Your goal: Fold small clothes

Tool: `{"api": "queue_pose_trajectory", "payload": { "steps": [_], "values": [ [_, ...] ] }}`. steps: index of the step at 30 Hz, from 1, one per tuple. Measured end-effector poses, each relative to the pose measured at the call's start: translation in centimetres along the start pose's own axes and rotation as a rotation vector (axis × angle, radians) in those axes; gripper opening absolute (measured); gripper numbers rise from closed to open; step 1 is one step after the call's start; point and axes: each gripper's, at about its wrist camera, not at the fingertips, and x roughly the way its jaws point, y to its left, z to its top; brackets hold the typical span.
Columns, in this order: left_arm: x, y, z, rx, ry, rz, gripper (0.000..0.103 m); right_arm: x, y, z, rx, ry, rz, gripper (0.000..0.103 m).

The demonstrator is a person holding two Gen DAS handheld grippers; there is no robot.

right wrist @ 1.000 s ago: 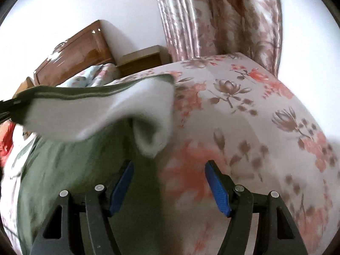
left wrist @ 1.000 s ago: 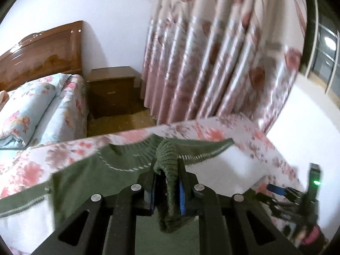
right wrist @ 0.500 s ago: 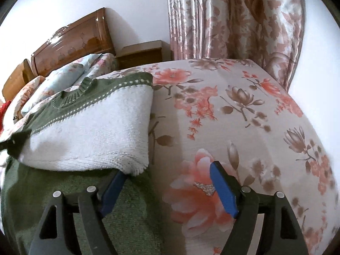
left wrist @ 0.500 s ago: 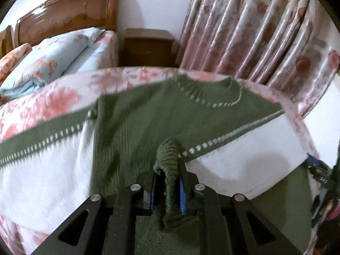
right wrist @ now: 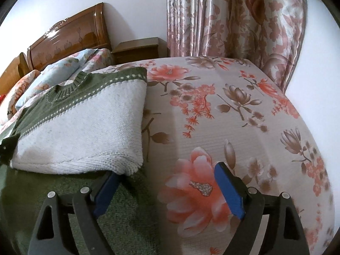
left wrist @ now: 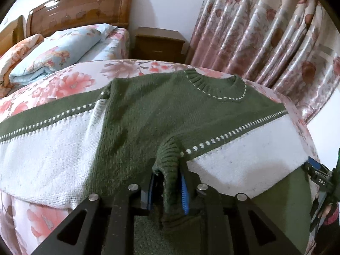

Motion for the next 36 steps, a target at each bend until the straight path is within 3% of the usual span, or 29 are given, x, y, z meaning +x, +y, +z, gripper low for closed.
{"api": "queue_pose_trajectory", "payload": {
  "steps": [4,8,11,13,16,21,24,27,29,31,36],
  "values": [
    [-0.5,0.6,-0.4,-0.047,-0.036,0.027,0.035,0.0,0.0,0.0,-0.003,0.002,-0.005,0.103],
    [-3.1,-0.1,-1.5,-0.086,-0.155,0.19,0.036,0.0,0.2,0.0,-0.008,0.002,-0.02,0.103],
    [-4.5,-1.6,-2.7,-0.051,-0.204,0.11,0.037,0.1,0.2,0.0,-0.009,0.005,-0.028,0.103],
    [-4.4,-2.6,-3.3,0.003,-0.197,0.105,0.037,0.1,0.1,0.0,-0.008,0.007,-0.03,0.103],
    [-2.4,-3.3,-4.0,0.092,-0.126,0.168,0.038,0.1,0.2,0.0,-0.013,0.007,-0.037,0.103],
    [-4.8,-1.7,-6.0,0.078,-0.15,0.142,0.04,-2.7,0.9,-1.6,0.01,0.01,-0.032,0.103],
    [-6.9,-1.5,-8.1,0.146,-0.195,0.148,0.041,-6.1,3.6,-4.0,-0.085,-0.043,0.033,0.103],
    [-6.6,-1.9,-10.1,0.207,-0.159,0.139,0.041,-7.6,7.4,-6.4,-0.247,-0.036,0.098,0.103],
    [-5.6,-1.6,-10.5,0.208,-0.092,0.144,0.045,-7.2,9.0,-7.9,-0.317,0.014,0.118,0.103],
    [-5.6,-0.6,-10.3,0.162,-0.083,0.149,0.06,-6.8,8.9,-9.3,-0.308,0.03,0.137,0.103],
    [-5.8,-0.3,-10.5,0.178,-0.088,0.149,0.062,-7.6,7.9,-10.4,-0.311,0.066,0.155,0.103]
  ]
}}
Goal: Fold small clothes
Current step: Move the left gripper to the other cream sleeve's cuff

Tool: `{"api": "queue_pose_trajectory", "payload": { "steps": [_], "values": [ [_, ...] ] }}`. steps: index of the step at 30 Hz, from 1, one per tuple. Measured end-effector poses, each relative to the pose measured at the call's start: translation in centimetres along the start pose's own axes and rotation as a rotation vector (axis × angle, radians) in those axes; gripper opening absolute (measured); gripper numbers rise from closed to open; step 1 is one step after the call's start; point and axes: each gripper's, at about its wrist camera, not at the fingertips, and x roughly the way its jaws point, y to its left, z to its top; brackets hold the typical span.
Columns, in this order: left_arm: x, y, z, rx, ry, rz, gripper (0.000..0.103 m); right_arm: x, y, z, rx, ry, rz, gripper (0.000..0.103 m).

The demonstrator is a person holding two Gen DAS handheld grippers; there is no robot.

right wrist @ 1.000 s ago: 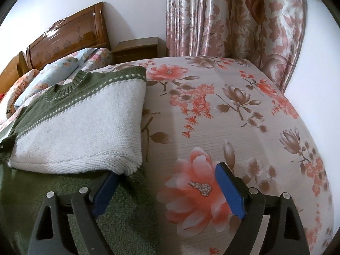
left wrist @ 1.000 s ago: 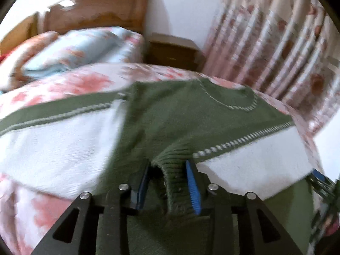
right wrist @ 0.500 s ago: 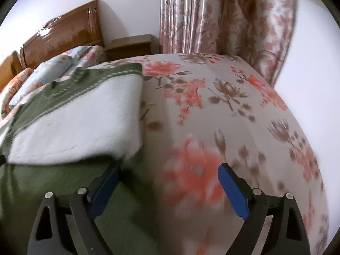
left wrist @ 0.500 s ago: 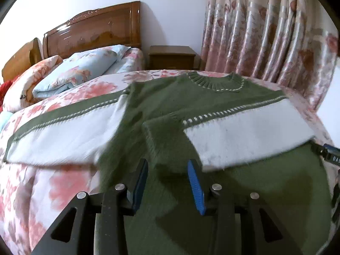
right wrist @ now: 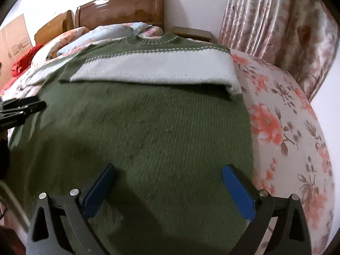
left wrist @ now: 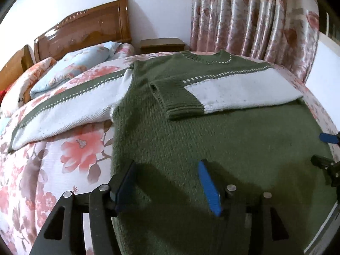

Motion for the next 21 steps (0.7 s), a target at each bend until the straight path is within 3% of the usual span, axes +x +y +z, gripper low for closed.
{"api": "queue_pose_trajectory", "payload": {
  "steps": [12,18,21],
  "values": [
    [-1.9,-1.2,-1.9,0.058,-0.03,0.097,0.062,-3.4,0.6,-4.8,-0.025,-0.031,0.02,0.103],
    [-1.6,-0.8,-1.1,0.026,-0.019,0.061,0.062,-4.0,1.0,-5.2,-0.041,0.011,0.032,0.103],
    [-1.4,-0.7,-1.1,0.016,-0.018,0.053,0.062,-4.1,0.7,-3.7,-0.057,0.048,0.033,0.103]
  ]
}}
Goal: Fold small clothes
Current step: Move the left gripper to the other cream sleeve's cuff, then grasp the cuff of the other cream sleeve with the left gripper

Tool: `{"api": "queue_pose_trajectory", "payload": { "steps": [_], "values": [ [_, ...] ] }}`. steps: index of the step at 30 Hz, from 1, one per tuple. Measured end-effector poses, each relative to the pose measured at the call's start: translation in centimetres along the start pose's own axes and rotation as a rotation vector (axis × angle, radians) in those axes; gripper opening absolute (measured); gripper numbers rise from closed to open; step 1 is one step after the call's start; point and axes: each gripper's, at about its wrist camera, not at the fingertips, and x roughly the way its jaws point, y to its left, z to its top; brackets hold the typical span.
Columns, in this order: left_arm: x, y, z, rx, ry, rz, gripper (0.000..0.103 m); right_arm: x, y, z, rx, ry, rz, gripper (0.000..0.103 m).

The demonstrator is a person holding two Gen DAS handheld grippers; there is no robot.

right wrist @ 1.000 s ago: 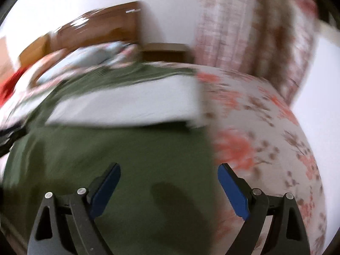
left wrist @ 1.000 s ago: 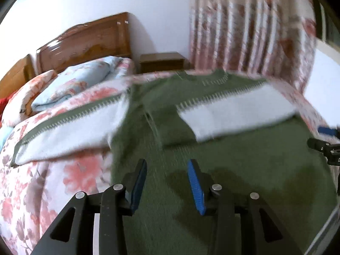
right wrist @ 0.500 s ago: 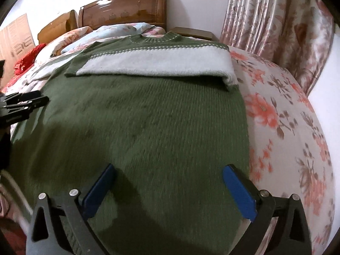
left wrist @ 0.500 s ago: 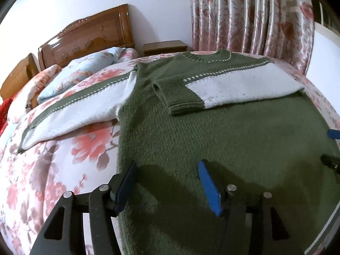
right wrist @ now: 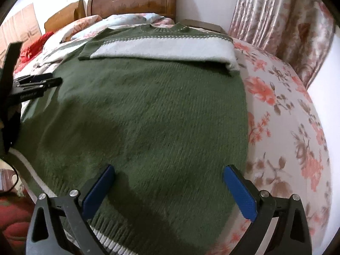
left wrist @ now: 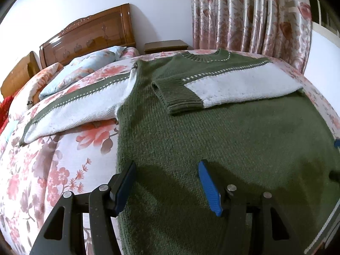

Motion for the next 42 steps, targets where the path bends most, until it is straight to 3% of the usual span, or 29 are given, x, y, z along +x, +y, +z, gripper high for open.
{"api": "queue_pose_trajectory", "payload": {
  "steps": [3,7,13,16,20,22,23,24,25,28,30,33,36,39,42],
  "values": [
    [0.2,-0.2,0.0,0.001,-0.003,0.003,0.062,-1.3,-1.3,3.2,0.022,-0.131,-0.019,0.103],
    [0.3,-0.1,-0.1,-0.011,-0.003,-0.007,0.063,-0.5,-3.8,8.3,0.074,-0.274,0.074,0.103],
    [0.4,0.6,-0.3,-0.048,0.007,-0.044,0.065,6.9,-6.4,17.6,0.169,-0.184,0.081,0.103],
    [0.3,0.6,-0.4,-0.049,0.006,-0.045,0.065,12.0,-5.9,19.2,0.192,-0.007,0.081,0.103],
    [0.1,0.6,-0.5,-0.059,0.003,-0.053,0.065,11.8,-1.1,19.1,0.04,-0.059,-0.099,0.103],
    [0.0,0.9,-0.5,-0.076,0.0,-0.069,0.065,10.5,1.8,18.4,-0.006,-0.142,-0.083,0.103],
    [-0.1,1.3,-0.5,-0.102,-0.008,-0.09,0.065,10.6,3.4,18.1,-0.048,-0.14,-0.054,0.103],
    [-0.3,1.9,-0.5,-0.133,-0.02,-0.117,0.064,11.3,5.2,17.8,-0.112,-0.106,-0.043,0.103],
    [-0.5,2.6,-0.4,-0.167,-0.034,-0.149,0.061,11.3,6.3,17.5,-0.139,-0.138,-0.049,0.103],
    [-1.1,7.5,-0.5,-0.348,-0.096,-0.241,0.06,11.5,5.8,17.6,-0.099,-0.124,-0.015,0.103],
    [-0.8,12.2,-0.7,-0.488,-0.118,-0.176,0.06,12.1,4.1,17.5,-0.02,-0.112,0.059,0.103],
    [0.8,20.5,-1.8,-0.734,-0.124,-0.114,0.058,12.0,4.8,17.3,-0.03,-0.118,0.026,0.103],
    [2.3,28.5,-3.5,-1.002,-0.156,-0.106,0.057,12.2,5.2,17.1,-0.032,-0.121,0.023,0.103],
    [3.6,34.1,-4.7,-1.193,-0.18,-0.106,0.055,12.2,5.3,17.1,-0.027,-0.12,0.027,0.103],
    [5.2,37.1,-4.5,-1.273,-0.188,-0.115,0.052,12.0,5.2,17.0,-0.027,-0.121,0.024,0.103]
  ]
}}
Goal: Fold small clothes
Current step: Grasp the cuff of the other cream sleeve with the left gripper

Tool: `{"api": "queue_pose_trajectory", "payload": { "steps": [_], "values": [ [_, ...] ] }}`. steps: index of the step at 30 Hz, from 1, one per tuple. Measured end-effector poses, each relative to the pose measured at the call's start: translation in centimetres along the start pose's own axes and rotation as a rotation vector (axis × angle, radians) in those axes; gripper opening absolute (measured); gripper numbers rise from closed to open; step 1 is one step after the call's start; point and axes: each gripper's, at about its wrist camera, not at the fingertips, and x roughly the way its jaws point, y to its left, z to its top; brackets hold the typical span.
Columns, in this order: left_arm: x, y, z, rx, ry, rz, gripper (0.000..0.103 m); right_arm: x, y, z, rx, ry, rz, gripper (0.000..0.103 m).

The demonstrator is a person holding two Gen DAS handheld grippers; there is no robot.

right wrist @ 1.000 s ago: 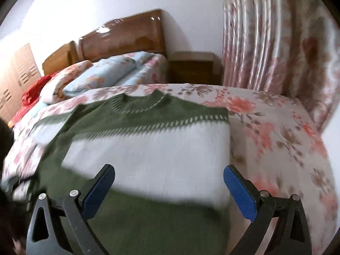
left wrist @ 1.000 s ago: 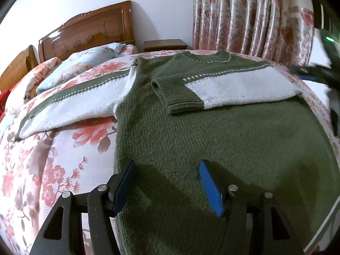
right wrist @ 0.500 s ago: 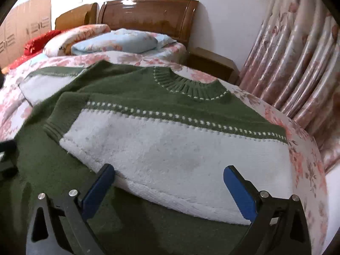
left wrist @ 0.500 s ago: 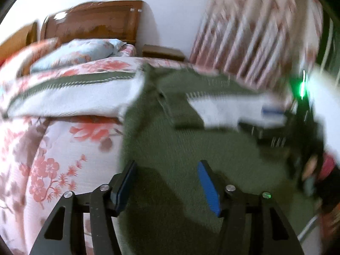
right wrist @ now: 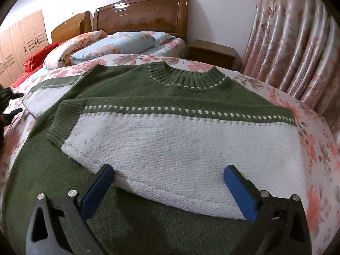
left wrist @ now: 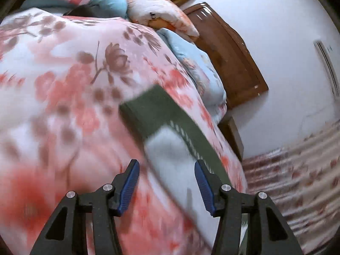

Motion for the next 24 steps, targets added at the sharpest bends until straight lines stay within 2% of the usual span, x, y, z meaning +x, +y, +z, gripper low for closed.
{"api": "queue_pose_trajectory", "payload": {
  "steps": [1,4,5,7,10,15,17,20,22,24],
  "values": [
    [0.8,0.2,0.6,-0.026,0.008,-0.009,0.045,-0.2,-0.1,-0.1,0.0,0.0,0.0,0.103],
    [2.6,1.1,1.4,-0.07,0.012,0.0,0.014,-0.2,-0.1,-0.1,0.001,-0.001,0.0,0.103],
    [3.0,1.8,1.8,-0.081,0.011,0.008,0.011,-0.2,-0.1,-0.1,0.001,-0.001,-0.001,0.103],
    [2.8,2.9,1.7,-0.121,0.0,-0.035,0.009,-0.2,-0.1,-0.1,0.002,-0.001,-0.001,0.103],
    [1.5,3.2,1.2,-0.12,-0.035,-0.026,0.008,-0.2,-0.1,-0.1,0.003,-0.001,0.0,0.103],
    [-2.6,3.8,1.9,-0.166,-0.144,-0.058,0.008,-0.2,-0.1,0.0,0.008,0.001,0.003,0.103],
    [-3.8,2.1,1.9,-0.11,-0.167,-0.055,0.008,-0.2,-0.2,-0.1,0.006,0.0,0.006,0.103],
    [-5.8,-2.9,1.1,0.051,-0.216,-0.069,0.008,-0.2,-0.2,-0.1,0.007,-0.001,0.007,0.103],
    [-7.6,-6.4,-0.1,0.126,-0.261,-0.099,0.008,-0.3,-0.3,-0.1,0.01,-0.004,0.003,0.103],
    [-9.5,-10.6,-2.1,0.21,-0.287,-0.17,0.008,-0.8,-0.6,-0.2,0.022,-0.027,-0.013,0.103]
  ]
}}
